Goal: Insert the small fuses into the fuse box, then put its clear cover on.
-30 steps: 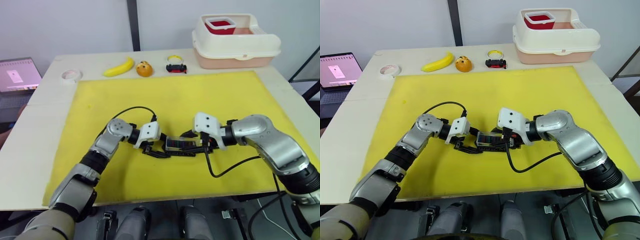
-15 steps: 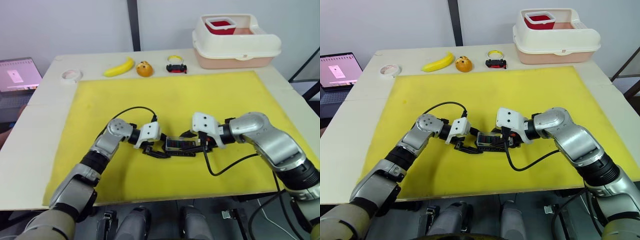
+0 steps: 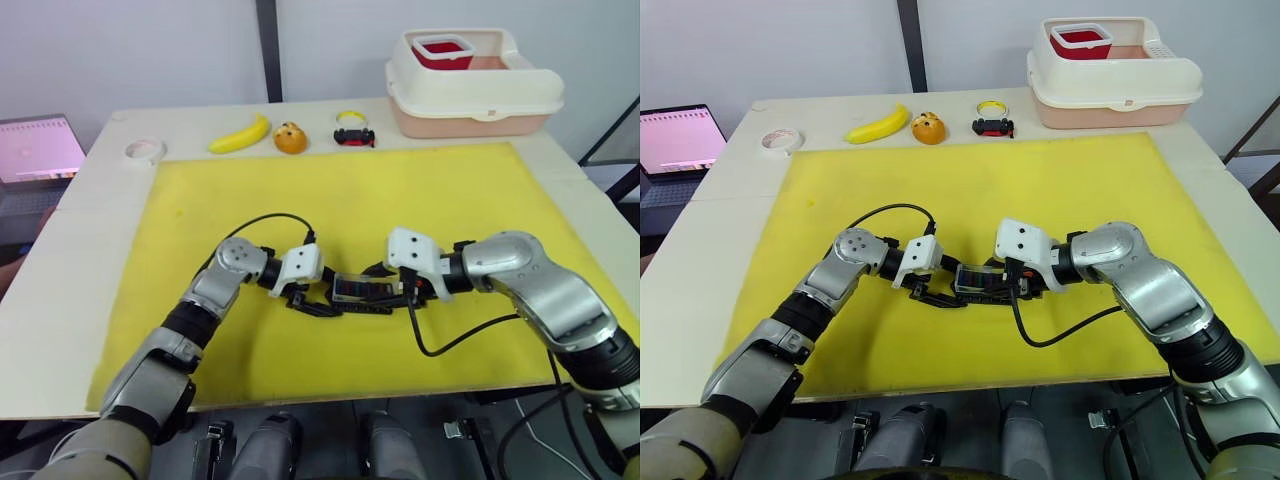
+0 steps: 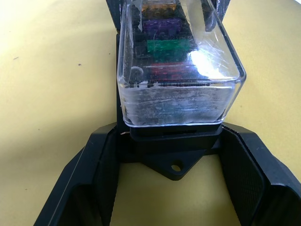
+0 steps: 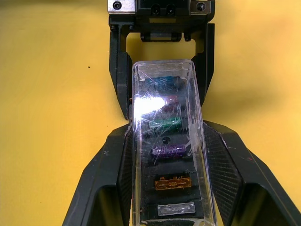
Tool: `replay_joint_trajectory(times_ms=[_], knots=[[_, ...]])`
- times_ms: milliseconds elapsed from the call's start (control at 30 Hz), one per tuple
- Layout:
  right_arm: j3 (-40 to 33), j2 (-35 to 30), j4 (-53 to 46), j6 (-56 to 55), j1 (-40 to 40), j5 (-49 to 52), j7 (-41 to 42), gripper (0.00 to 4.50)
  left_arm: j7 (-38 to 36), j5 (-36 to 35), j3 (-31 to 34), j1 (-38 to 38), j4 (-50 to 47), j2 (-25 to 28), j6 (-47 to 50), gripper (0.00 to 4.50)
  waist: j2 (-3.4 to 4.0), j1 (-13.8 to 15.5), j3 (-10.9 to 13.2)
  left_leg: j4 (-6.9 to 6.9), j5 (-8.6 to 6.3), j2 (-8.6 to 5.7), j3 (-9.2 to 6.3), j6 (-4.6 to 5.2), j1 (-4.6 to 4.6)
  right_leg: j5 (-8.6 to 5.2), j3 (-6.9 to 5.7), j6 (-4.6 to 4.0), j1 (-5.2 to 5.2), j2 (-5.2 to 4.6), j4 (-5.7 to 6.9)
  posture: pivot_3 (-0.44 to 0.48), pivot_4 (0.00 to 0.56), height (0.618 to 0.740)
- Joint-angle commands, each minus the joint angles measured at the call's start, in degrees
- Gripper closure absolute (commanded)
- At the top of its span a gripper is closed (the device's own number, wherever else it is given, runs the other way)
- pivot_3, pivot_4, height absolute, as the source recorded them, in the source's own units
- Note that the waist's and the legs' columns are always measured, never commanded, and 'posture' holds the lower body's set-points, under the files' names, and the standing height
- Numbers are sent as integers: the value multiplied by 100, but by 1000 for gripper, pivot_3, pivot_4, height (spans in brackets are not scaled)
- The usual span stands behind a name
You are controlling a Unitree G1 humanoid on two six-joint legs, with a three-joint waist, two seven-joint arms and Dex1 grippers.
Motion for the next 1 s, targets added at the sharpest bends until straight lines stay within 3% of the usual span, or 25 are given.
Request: replay_joint_trajectory(times_ms=[33,133,1000], knots=[[-1,-29,54,90,-8,-80,-4,1455,116,94,129,-17,-9,-5,29,1958,-1,0,1,0,0,0,-1,0,0,0,-1,0,0,0,0,0,150,740],[-51,-22,-1,98,-55,-91,1,17,103,95,135,-13,-20,-11,41,1958,-1,-10,1,0,0,0,0,0,0,0,0,0,-1,0,0,0,150,740],[-363,-105,-113,52,-144,-116,-59,17,4,96,150,-20,-9,-83,56,1958,-1,-7,1,0,0,0,0,0,0,0,-1,0,-2,0,0,0,150,740]])
